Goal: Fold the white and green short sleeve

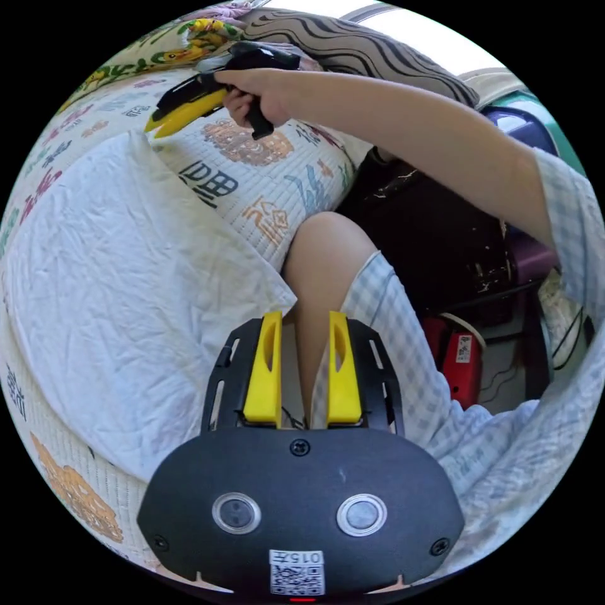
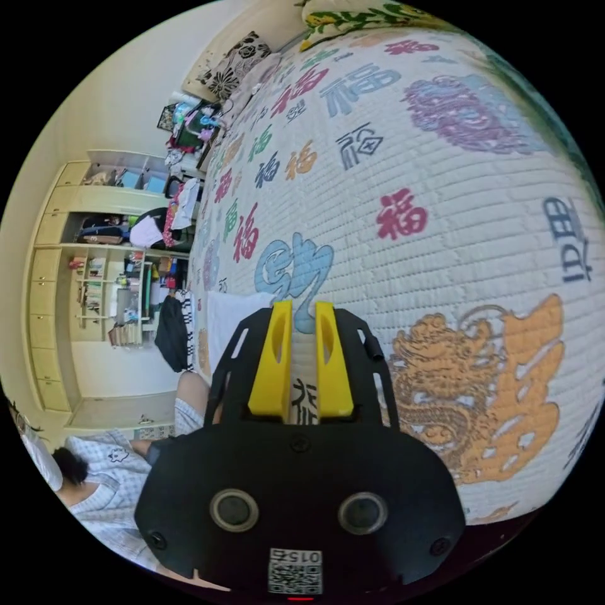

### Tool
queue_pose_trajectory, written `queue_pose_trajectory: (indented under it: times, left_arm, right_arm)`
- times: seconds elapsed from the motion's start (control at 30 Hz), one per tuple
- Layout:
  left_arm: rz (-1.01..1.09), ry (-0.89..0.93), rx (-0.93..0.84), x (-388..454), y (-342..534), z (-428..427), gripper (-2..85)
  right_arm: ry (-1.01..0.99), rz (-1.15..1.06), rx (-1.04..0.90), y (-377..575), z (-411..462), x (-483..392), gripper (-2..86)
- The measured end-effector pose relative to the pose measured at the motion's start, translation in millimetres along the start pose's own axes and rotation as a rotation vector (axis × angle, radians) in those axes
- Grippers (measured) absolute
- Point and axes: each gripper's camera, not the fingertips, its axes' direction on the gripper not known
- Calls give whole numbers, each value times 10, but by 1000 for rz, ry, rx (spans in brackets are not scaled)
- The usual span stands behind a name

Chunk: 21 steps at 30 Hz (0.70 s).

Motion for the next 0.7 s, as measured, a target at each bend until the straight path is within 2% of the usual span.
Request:
queue_pose_trajectory:
  times: [0.1,0.2,0.27,0.33,0.43,0.57,0.7]
  left_arm:
    - [-4,-44,132,-92,47,-444,97]
    - [-100,-238,291,-412,114,-1051,105]
    - [-281,-380,409,-902,206,-1527,124]
    - [-415,-386,481,-1335,298,-1811,133]
    - [-517,-274,590,-1940,456,-2067,137]
    - [-594,-21,576,-2483,626,-2094,141]
    - [-575,123,543,-2695,688,-2045,143]
  right_arm:
    - [135,-106,52,120,-351,-198,59]
    - [182,-199,54,235,-520,-435,65]
    - [121,-213,15,259,-507,-494,78]
    - [81,-194,-18,263,-452,-466,94]
    - [-39,-152,-55,310,-411,-347,112]
    - [-185,-85,-59,471,-528,-106,113]
    - [-319,-12,-44,544,-616,106,104]
